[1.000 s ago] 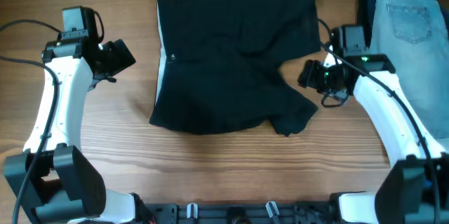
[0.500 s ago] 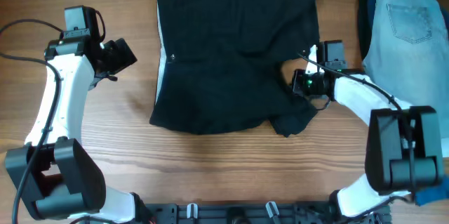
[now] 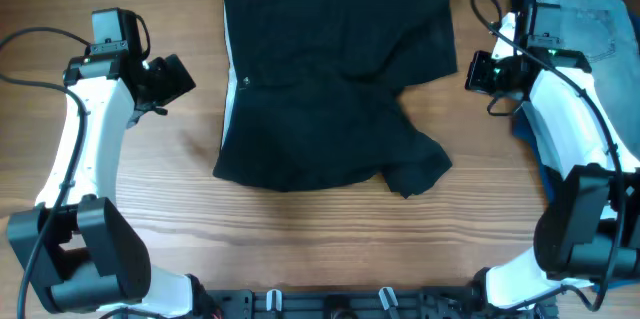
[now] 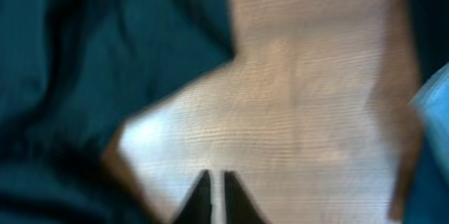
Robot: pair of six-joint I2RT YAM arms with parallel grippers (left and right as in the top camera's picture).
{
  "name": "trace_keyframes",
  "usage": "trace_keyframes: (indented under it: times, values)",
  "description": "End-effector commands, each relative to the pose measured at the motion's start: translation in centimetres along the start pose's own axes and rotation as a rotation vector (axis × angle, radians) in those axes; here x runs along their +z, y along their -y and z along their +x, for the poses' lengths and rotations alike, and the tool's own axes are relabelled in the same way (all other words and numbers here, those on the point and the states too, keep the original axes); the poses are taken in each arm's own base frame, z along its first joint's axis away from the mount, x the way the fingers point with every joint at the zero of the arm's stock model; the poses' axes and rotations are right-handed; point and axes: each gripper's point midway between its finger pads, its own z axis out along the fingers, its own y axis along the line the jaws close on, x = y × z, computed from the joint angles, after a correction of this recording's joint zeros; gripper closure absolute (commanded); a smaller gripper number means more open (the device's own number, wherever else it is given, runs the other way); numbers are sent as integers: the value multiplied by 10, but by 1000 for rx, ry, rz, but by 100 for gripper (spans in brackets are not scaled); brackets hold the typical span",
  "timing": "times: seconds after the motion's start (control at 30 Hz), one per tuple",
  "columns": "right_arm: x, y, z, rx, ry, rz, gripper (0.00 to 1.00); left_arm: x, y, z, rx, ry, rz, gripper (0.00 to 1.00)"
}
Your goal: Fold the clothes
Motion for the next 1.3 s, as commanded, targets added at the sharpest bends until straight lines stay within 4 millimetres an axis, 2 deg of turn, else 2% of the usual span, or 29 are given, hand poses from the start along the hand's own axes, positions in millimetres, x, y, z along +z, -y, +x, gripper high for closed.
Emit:
trace_keyframes:
  times: [0.0,0.03,0.1,0.17,0.2,0.23,0.3,0.43,0.5,0.73,1.03,1.13,1.27]
  values:
    - [-9,-25,14,-34,-56,-114,68,5,12,15,-9,-76,80,3]
    - [-9,-25,20,-31,-80,-119,54,4,13,19,-9,-96,87,3]
    - [-10,-27,27,-31,-109,-130,51,3,8,31,-8,-145,68,3]
    - [-12,-36,27,-56,-107,-185,50,4,14,42,5,-185,96,5]
    - [-13,-42,25,-78,-97,-222,50,5,23,49,29,-201,128,5]
    - [-14,-49,24,-108,-88,-268,50,6,44,59,138,-218,222,5]
    - [-15,-52,25,-122,-92,-282,50,6,77,80,295,-232,318,3]
    - [-14,-49,25,-121,-90,-265,52,6,104,106,430,-226,289,0]
    - [-14,-49,23,-122,-85,-262,53,5,110,112,454,-231,296,0]
    - [-13,-54,10,-116,-33,-266,52,5,112,114,461,-233,297,0]
    - [-13,-55,9,-100,-27,-268,52,5,112,114,461,-233,297,0]
    - [-13,-60,2,-90,-4,-287,54,5,112,114,461,-233,297,0]
    - [-13,-63,6,-94,-15,-288,54,5,112,114,461,-233,297,0]
